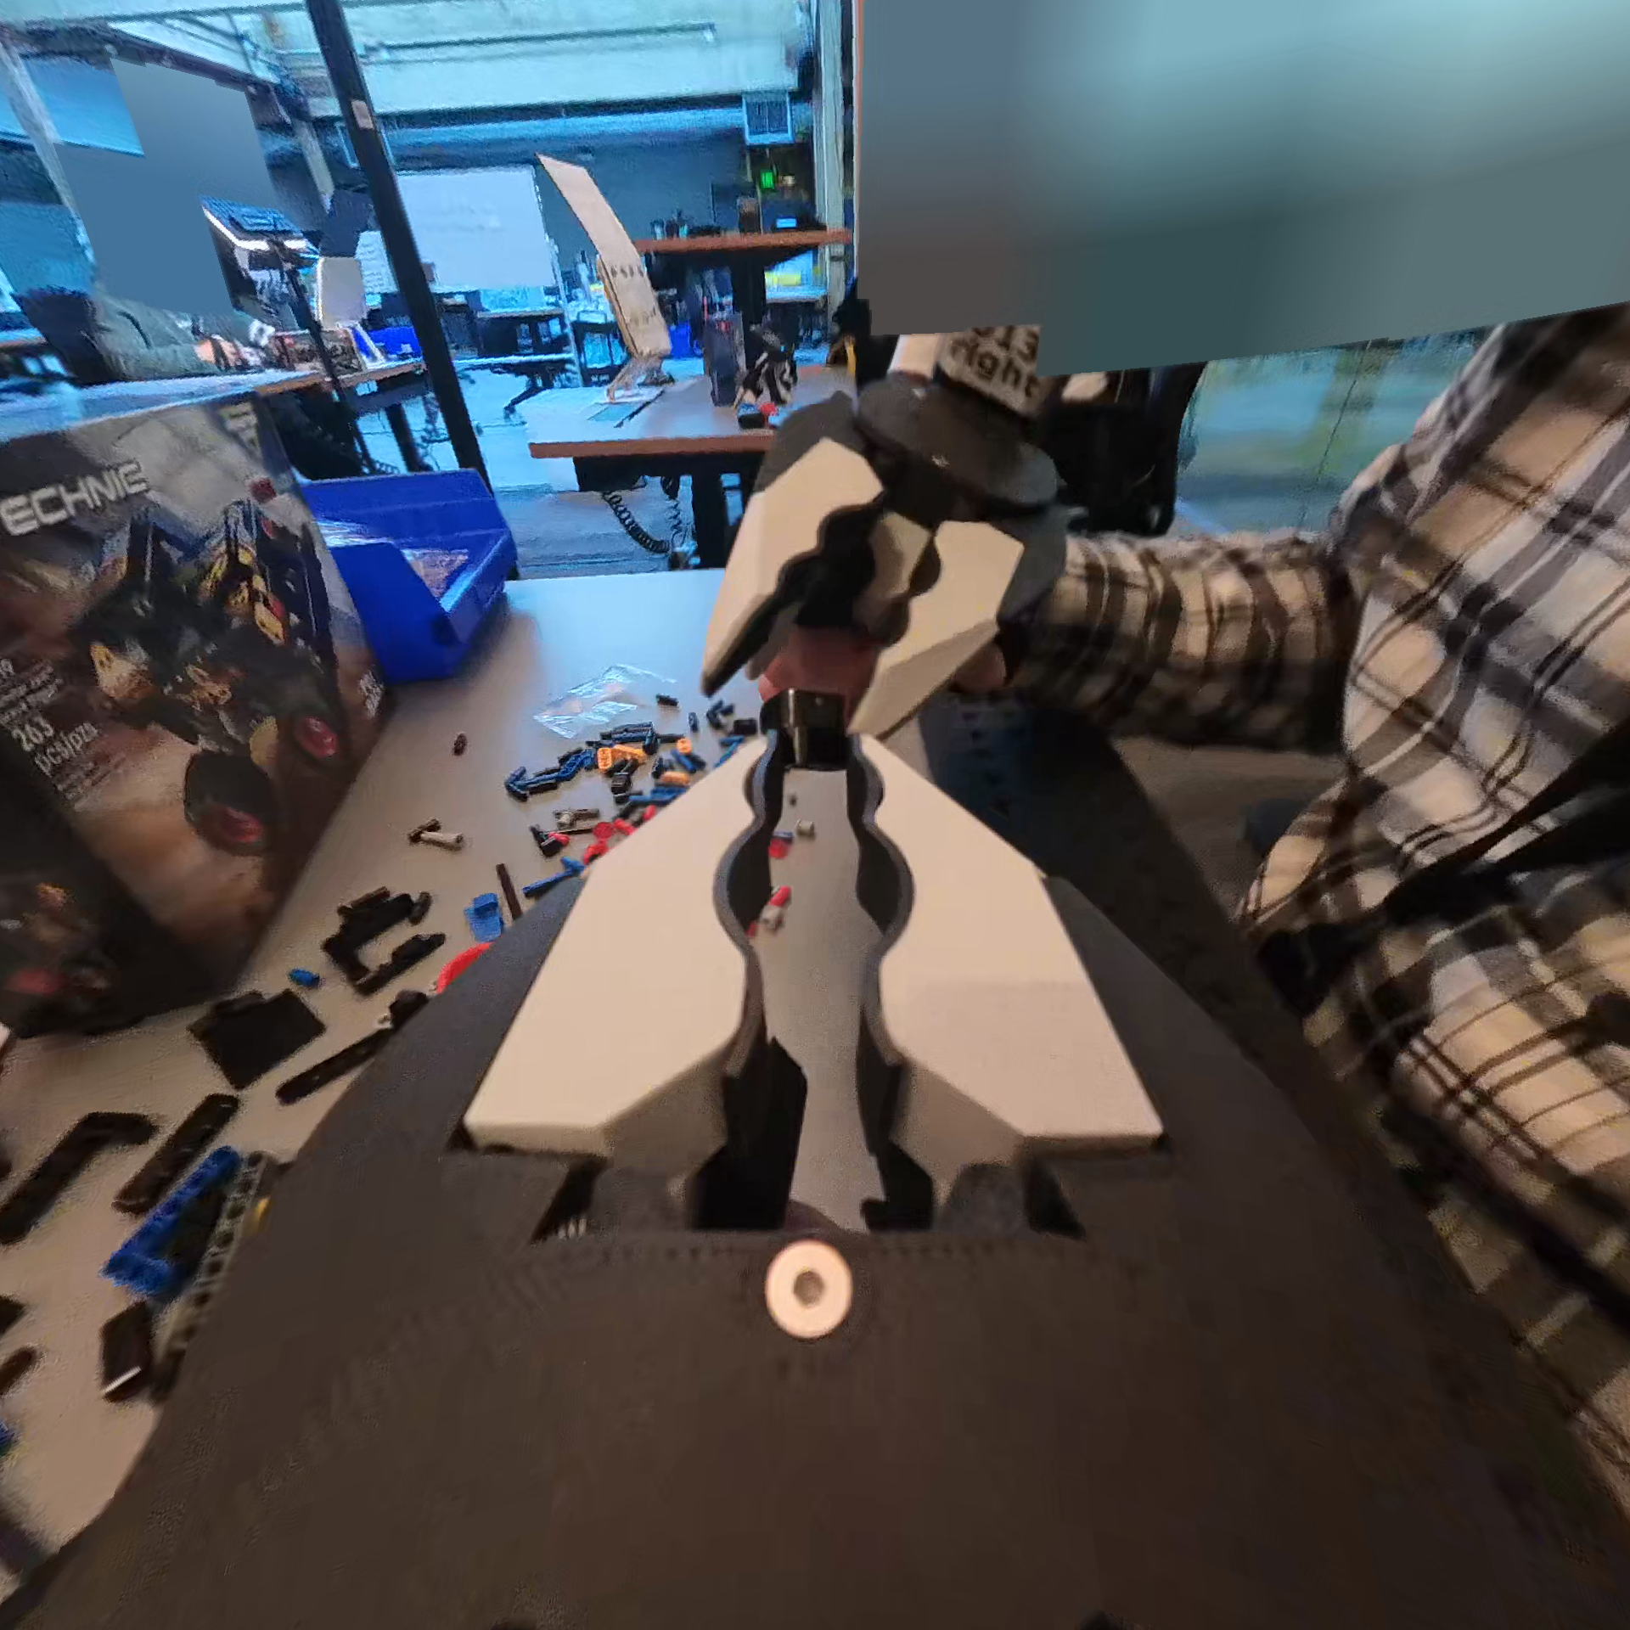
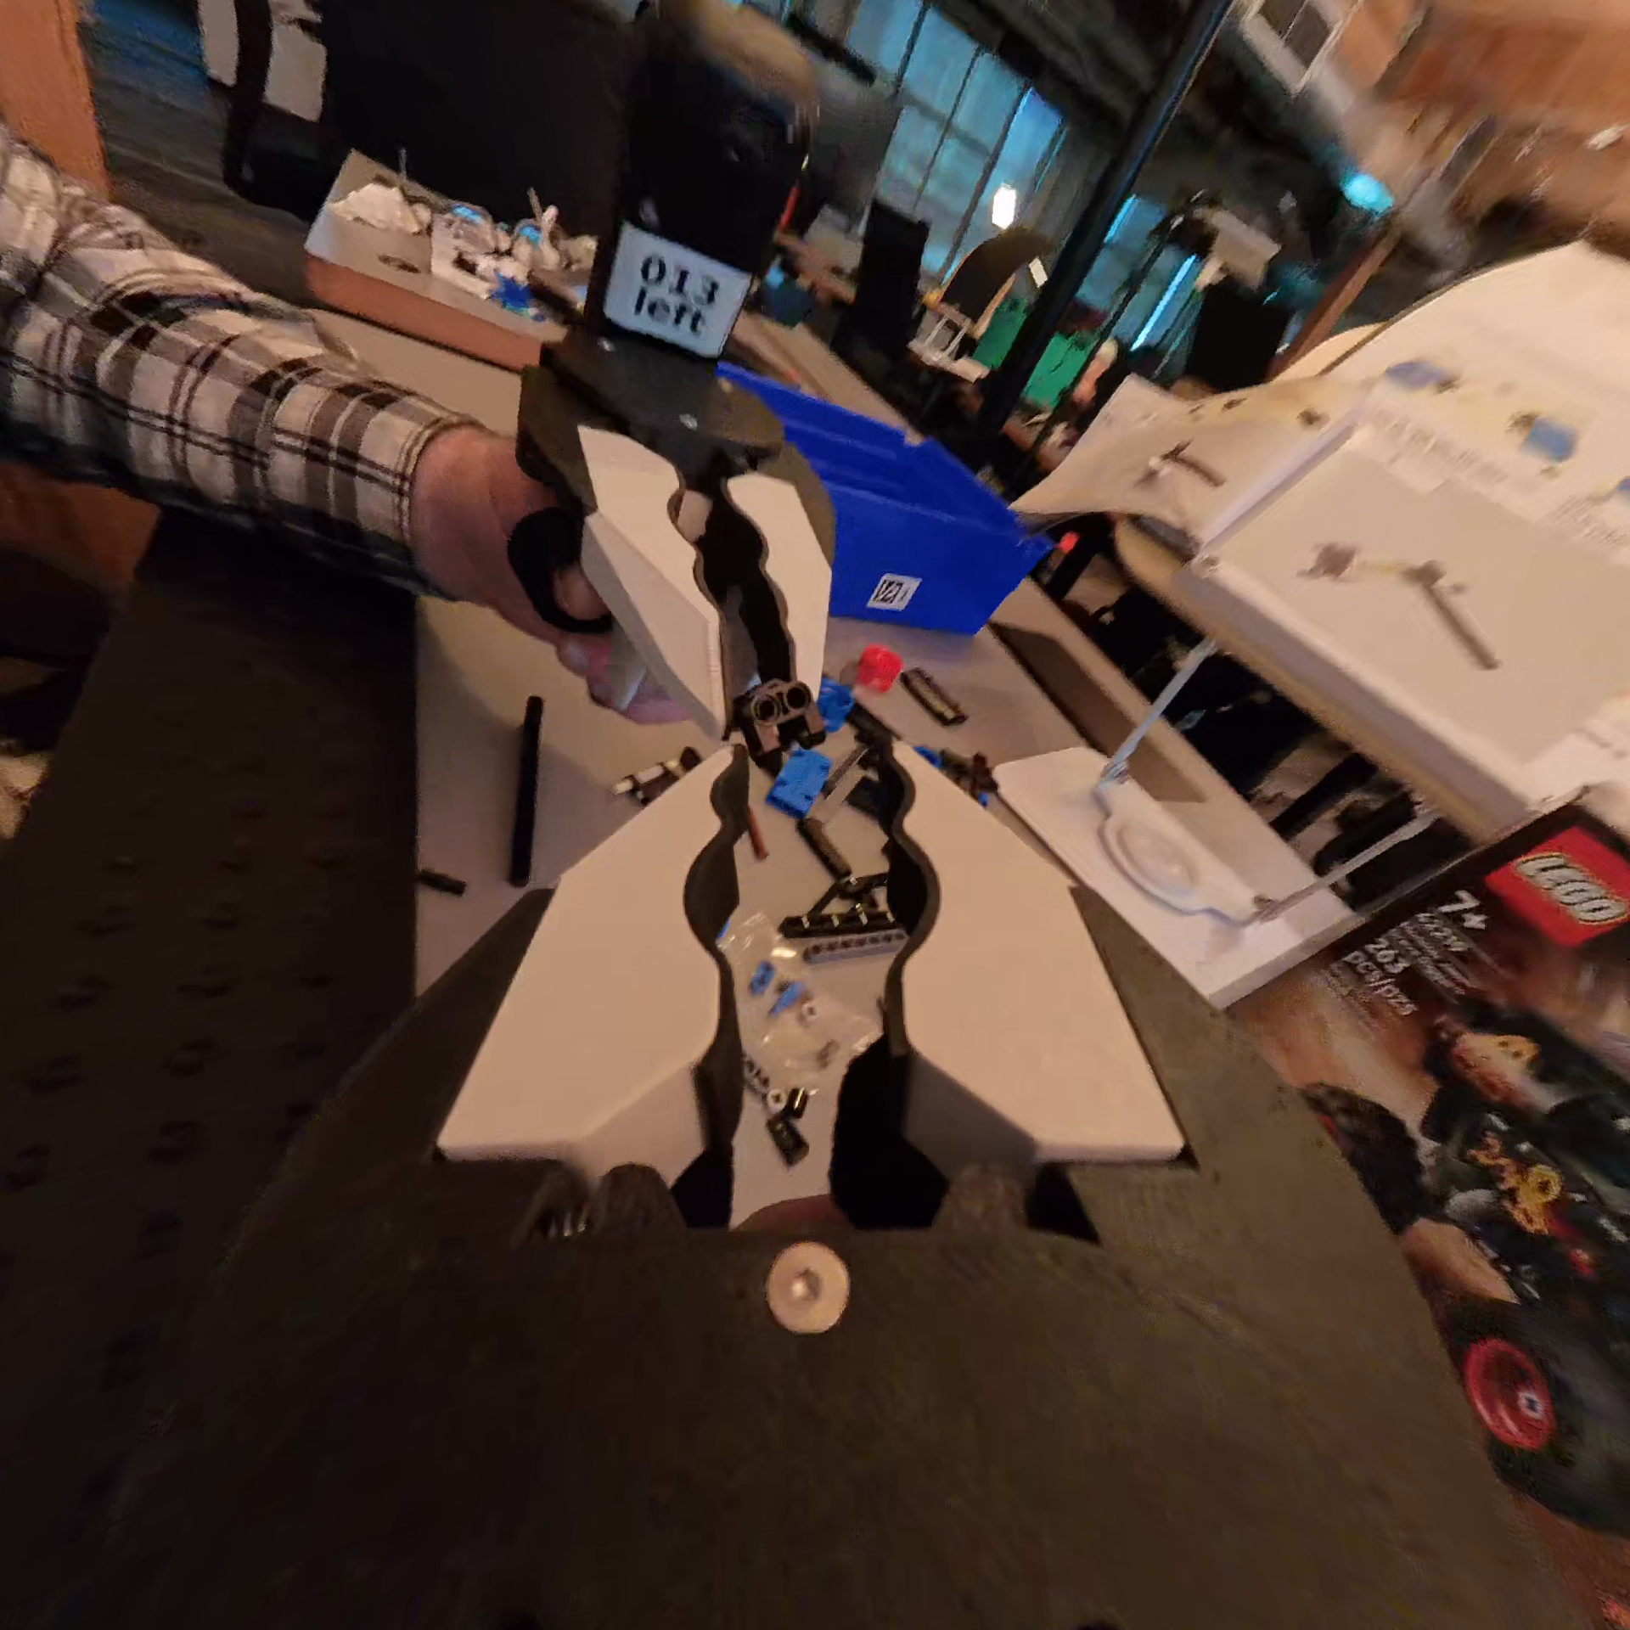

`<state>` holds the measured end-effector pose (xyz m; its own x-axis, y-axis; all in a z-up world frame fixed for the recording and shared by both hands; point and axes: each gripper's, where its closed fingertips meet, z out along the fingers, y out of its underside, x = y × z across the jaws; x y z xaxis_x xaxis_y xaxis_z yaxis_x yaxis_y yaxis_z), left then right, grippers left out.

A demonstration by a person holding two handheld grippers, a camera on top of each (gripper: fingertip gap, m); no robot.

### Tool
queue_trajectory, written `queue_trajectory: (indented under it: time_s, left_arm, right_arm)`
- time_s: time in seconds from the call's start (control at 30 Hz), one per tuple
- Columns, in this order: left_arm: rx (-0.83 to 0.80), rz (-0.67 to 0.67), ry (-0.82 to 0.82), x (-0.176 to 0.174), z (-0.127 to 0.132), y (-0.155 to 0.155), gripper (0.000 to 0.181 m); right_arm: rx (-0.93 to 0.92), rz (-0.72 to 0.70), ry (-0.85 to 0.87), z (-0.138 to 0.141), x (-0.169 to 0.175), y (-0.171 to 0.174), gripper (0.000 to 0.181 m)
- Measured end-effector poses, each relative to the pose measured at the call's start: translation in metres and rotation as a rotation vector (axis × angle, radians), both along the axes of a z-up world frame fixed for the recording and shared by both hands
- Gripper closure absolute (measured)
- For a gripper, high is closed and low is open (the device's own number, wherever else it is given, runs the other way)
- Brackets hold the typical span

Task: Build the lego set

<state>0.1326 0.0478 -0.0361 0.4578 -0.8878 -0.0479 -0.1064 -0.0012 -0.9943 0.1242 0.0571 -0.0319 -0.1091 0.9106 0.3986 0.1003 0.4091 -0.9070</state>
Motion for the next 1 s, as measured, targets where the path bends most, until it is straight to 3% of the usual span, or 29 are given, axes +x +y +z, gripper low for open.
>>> queue_trajectory:
  time_s: [0.07, 0.23, 0.4, 0.43, 0.6, 0.83, 1.0]
  left_arm:
    - [0.042, 0.038, 0.06, 0.0, -0.003, 0.002, 0.169]
    - [0.13, 0.079, 0.188, -0.001, -0.01, 0.003, 0.169]
    - [0.091, 0.054, 0.17, 0.0, -0.013, 0.003, 0.17]
    - [0.077, 0.054, 0.164, -0.001, -0.014, 0.003, 0.17]
    - [0.048, 0.056, 0.154, -0.003, -0.016, 0.006, 0.17]
    - [0.123, 0.132, 0.215, -0.003, -0.014, 0.011, 0.17]
    - [0.226, 0.237, 0.356, -0.008, -0.018, 0.02, 0.171]
  right_arm:
    - [-0.026, 0.043, -0.055, -0.004, 0.0, -0.004, 0.166]
    - [0.031, 0.036, -0.152, -0.012, -0.001, -0.004, 0.166]
    - [0.119, 0.041, -0.134, -0.011, -0.001, -0.006, 0.168]
    - [0.138, 0.045, -0.127, -0.01, -0.001, -0.008, 0.176]
    - [0.142, 0.03, -0.159, -0.015, -0.004, -0.004, 0.175]
    - [-0.039, 0.024, -0.162, -0.013, 0.001, -0.002, 0.17]
    - [-0.13, -0.025, -0.16, -0.006, 0.004, 0.004, 0.164]
